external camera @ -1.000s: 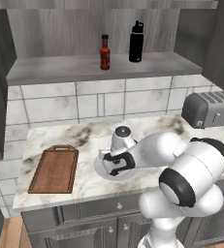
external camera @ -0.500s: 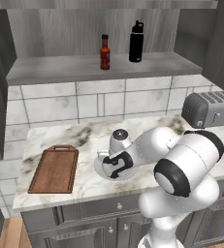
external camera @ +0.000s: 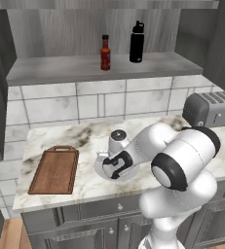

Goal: Pick the chicken drumstick from the plate and place it on the cutting board. Then pick the condiment bottle from the cabinet and place it next to the cutting board.

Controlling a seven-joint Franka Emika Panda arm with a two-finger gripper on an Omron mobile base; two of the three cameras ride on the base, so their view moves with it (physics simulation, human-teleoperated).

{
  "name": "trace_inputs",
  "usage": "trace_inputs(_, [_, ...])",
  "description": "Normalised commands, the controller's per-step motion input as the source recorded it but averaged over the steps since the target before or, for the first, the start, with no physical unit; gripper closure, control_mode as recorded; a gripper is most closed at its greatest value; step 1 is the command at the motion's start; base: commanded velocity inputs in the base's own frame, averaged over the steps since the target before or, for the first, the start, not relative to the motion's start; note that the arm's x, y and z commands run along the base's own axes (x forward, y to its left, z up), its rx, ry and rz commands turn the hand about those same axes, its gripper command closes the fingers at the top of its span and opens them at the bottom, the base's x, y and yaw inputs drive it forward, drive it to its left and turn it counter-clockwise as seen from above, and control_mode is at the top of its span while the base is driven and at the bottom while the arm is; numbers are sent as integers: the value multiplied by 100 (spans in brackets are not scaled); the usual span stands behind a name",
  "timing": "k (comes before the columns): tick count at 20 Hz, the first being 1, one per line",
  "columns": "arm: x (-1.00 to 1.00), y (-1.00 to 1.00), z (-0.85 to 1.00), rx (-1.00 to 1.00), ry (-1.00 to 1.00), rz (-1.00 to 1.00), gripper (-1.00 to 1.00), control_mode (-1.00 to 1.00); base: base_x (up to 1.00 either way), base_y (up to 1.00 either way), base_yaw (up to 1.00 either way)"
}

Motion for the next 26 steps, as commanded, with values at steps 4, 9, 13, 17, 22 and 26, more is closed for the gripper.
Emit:
trace_inputs(4, [0, 0, 0, 0, 0, 0, 100, -100, 0, 0, 0])
trace_inputs(9, [0, 0, 0, 0, 0, 0, 100, -100, 0, 0, 0])
trace_inputs(13, [0, 0, 0, 0, 0, 0, 100, -100, 0, 0, 0])
trace_inputs(17, [0, 0, 1, 2, 0, 0, 100, -100, 0, 0, 0])
trace_inputs(22, [0, 0, 13, 7, 0, 0, 100, -100, 0, 0, 0])
trace_inputs(26, [0, 0, 20, 7, 0, 0, 100, -100, 0, 0, 0])
